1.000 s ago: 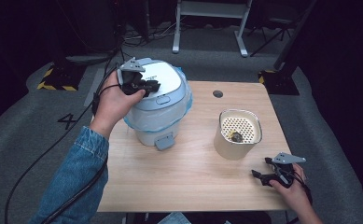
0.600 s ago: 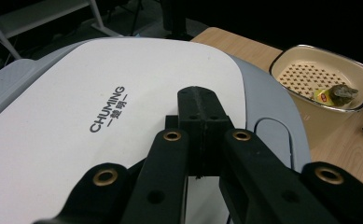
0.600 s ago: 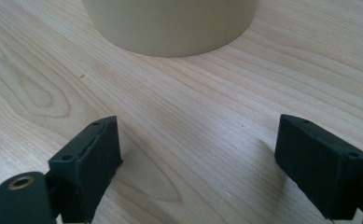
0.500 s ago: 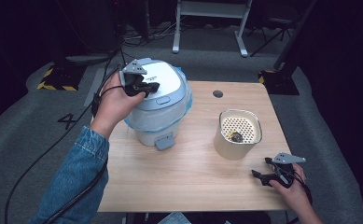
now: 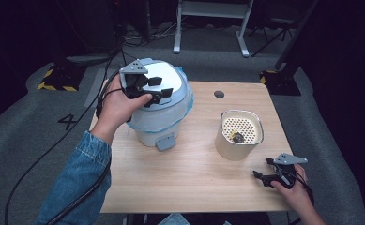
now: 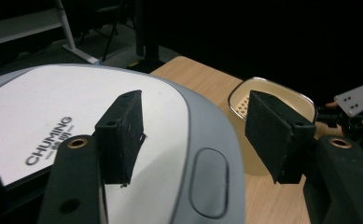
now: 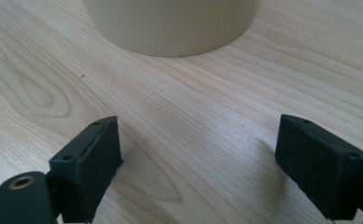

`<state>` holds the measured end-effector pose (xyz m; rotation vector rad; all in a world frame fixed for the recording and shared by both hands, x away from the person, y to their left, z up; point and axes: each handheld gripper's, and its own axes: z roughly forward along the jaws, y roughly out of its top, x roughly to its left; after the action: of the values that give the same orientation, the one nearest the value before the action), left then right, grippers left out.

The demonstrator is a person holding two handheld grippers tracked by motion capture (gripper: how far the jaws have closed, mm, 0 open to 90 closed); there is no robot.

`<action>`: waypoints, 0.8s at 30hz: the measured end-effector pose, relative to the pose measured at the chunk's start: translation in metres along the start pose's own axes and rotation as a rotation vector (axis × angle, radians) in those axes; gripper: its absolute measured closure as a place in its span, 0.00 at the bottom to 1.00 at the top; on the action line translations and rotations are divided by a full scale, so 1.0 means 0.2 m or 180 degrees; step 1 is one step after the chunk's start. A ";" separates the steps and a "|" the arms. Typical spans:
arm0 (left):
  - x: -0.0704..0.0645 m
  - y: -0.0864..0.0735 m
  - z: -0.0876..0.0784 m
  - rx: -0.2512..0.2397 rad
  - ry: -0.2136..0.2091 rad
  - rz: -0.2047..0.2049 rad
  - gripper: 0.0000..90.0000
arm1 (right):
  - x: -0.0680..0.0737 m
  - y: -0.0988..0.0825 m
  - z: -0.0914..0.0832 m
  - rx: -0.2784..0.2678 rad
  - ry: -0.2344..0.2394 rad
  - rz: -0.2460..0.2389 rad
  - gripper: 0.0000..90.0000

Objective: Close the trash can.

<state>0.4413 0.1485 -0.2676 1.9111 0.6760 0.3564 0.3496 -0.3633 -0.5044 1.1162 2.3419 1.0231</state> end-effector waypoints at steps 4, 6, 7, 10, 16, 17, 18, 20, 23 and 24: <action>-0.09 -0.01 -0.02 0.0048 -0.0060 0.0118 0.41 | 0.00 0.00 0.00 -0.0001 0.0014 -0.0001 0.16; -0.13 -0.02 -0.03 0.0043 -0.0090 0.0139 0.41 | 0.00 0.00 0.00 0.0000 0.0023 -0.0009 0.16; -0.16 -0.02 -0.03 0.0042 -0.0104 0.0147 0.41 | 0.00 0.00 0.00 -0.0001 0.0028 -0.0015 0.16; -0.22 -0.05 -0.05 0.0057 -0.0122 0.0188 0.41 | -0.01 0.00 0.00 -0.0001 0.0037 -0.0021 0.16; -0.30 -0.12 -0.09 0.0119 -0.0129 0.0233 0.40 | -0.01 0.00 0.00 0.0000 0.0036 -0.0022 0.16; -0.31 -0.13 -0.09 0.0124 -0.0118 0.0248 0.40 | -0.01 0.00 0.00 0.0000 0.0036 -0.0020 0.16; -0.32 -0.15 -0.10 0.0133 -0.0123 0.0229 0.40 | -0.01 0.00 0.00 0.0000 0.0036 -0.0021 0.16; -0.33 -0.18 -0.10 0.0147 -0.0110 0.0228 0.40 | -0.01 0.00 0.00 0.0000 0.0036 -0.0021 0.16; -0.35 -0.24 -0.12 0.0164 -0.0098 0.0206 0.40 | -0.01 0.00 0.00 0.0000 0.0036 -0.0022 0.16; -0.35 -0.25 -0.12 0.0170 -0.0086 0.0202 0.40 | -0.01 0.00 0.00 -0.0001 0.0036 -0.0021 0.16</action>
<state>0.3579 0.1403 -0.2990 1.9880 0.6135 0.3551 0.3502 -0.3643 -0.5044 1.1046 2.3526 1.0298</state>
